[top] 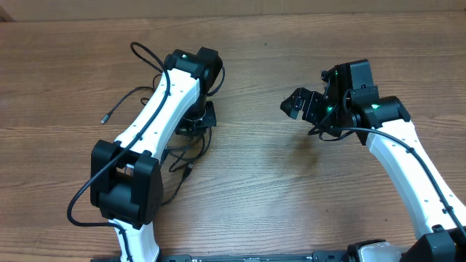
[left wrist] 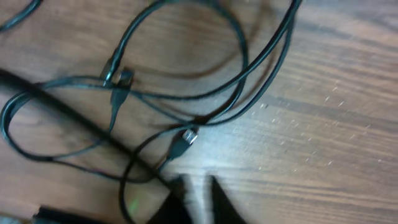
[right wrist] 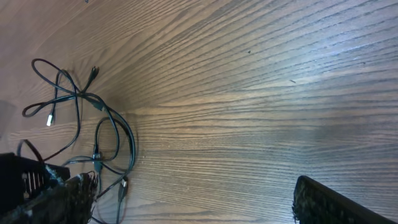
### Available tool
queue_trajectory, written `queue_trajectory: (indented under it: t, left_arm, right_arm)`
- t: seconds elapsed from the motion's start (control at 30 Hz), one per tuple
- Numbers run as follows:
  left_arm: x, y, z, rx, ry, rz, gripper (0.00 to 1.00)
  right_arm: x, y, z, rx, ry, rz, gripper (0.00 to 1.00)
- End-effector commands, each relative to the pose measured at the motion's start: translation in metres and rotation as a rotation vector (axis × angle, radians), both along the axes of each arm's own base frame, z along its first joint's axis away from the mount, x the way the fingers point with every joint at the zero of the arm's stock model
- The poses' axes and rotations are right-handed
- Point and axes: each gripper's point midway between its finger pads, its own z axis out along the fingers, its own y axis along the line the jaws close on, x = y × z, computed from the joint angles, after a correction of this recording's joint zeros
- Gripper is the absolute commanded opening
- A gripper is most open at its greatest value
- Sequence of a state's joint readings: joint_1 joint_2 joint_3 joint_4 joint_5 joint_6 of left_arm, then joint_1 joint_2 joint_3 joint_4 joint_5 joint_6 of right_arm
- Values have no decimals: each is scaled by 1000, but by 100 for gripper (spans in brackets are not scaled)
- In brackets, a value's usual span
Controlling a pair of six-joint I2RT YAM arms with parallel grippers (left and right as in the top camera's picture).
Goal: Untangle cables
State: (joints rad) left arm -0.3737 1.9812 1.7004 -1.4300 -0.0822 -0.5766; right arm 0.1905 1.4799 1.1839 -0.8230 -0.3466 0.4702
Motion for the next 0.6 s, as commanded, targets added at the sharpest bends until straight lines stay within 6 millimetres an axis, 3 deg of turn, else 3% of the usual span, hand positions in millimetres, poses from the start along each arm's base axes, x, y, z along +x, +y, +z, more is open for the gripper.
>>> queue_trajectory:
  t: [0.0, 0.13, 0.27, 0.47, 0.5, 0.57]
  left_arm:
    - [2, -1, 3, -6, -24, 2, 4]
    - [2, -2, 20, -16, -19, -18, 4]
    - [11, -5, 64, -40, -83, -27, 4]
    - [37, -15, 170, -150, -381, -69, 4]
    - [41, -17, 209, -194, -507, -70, 4]
    - [42, -17, 249, -238, -635, -77, 4]
  right_arm:
    - [5, -2, 4, -12, -22, -3, 100]
    - [5, -3, 3, -27, -29, 12, 100]
    - [5, -5, 3, -36, -28, 5, 100]
    - [6, -3, 4, 1, -9, -36, 100]
    - [7, 2, 7, 25, -16, -23, 100]
    - [8, 4, 9, 35, -27, -12, 100]
